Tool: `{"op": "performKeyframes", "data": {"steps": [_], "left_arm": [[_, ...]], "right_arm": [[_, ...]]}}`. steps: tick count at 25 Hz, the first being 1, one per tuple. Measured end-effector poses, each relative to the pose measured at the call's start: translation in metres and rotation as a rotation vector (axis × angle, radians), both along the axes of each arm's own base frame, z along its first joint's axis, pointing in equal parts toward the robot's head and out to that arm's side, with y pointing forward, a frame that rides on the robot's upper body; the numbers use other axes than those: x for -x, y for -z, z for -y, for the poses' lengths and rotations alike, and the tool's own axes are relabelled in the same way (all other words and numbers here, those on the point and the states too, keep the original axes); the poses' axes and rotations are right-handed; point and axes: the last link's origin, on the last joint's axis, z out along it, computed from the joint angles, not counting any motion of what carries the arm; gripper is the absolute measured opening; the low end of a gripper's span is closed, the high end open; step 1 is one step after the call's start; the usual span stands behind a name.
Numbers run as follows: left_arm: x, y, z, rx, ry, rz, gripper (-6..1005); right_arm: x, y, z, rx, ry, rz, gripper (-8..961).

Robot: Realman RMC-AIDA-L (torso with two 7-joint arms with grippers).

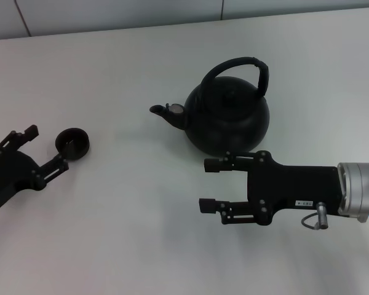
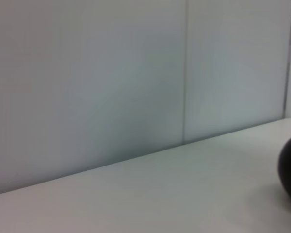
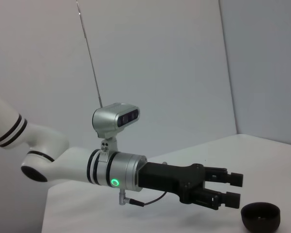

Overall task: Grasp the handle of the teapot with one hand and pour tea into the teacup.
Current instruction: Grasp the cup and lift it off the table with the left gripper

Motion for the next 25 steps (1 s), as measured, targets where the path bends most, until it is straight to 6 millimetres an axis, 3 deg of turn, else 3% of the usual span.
{"op": "performKeyframes", "data": {"steps": [14,25], "left_arm": [[0.007,0.007,0.005,0.037,-0.025,-0.046,796],[0.001,0.015,-0.008,0.042,-0.014,-0.092,788]], "right_arm": [[0.001,-0.001,-0.002,-0.005,-0.004,-0.002,737],[0.001,-0.001,-0.001,-0.005,-0.003,-0.001,738]]}}
